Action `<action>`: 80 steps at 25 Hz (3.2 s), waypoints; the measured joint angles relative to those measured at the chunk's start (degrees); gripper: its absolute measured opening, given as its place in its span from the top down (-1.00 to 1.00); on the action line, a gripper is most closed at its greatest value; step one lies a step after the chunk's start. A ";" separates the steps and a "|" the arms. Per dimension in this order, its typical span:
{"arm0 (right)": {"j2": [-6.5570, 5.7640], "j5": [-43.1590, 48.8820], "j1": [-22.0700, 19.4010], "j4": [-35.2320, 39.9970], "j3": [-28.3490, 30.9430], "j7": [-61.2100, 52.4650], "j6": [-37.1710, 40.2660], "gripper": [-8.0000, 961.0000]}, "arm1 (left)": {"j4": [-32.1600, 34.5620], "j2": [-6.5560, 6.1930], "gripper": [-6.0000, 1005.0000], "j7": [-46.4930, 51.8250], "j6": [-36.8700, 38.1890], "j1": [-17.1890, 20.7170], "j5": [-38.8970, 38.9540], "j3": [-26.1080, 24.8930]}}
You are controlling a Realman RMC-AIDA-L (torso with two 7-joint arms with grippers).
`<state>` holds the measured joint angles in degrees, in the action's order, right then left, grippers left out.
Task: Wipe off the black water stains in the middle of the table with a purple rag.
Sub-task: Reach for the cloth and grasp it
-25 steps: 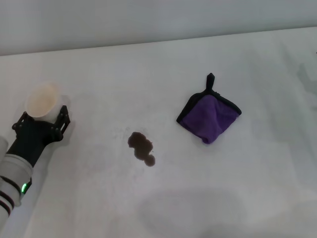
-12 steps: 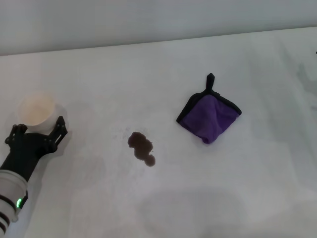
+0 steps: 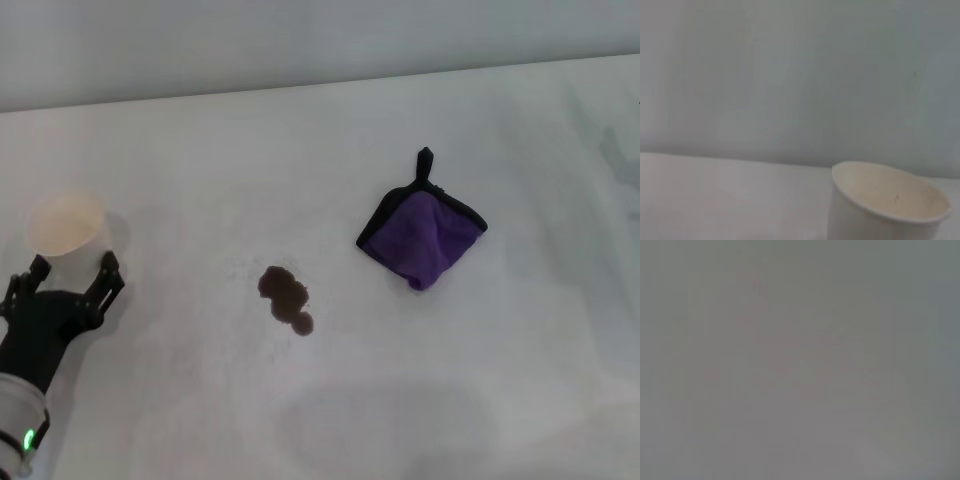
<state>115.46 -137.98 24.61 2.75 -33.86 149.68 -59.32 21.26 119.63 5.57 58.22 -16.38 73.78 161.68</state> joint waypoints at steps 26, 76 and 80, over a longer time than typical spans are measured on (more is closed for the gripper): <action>-0.77 6.19 1.10 8.84 -7.88 -14.20 6.08 -0.78 | 2.15 -0.59 -0.78 5.56 21.75 14.46 0.29 0.18; 0.05 108.61 11.96 68.04 -60.06 -151.44 -12.55 -0.60 | -17.03 -1.00 -0.77 25.01 22.99 1.62 3.74 -0.31; 0.11 108.55 11.96 63.43 -60.07 -151.48 -10.49 -0.59 | -17.09 -1.00 -0.77 25.01 23.00 1.52 3.58 -0.31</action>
<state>115.56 -29.43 36.57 66.18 -93.93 -1.81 -69.81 4.17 118.63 30.58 81.22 -14.86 77.36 161.37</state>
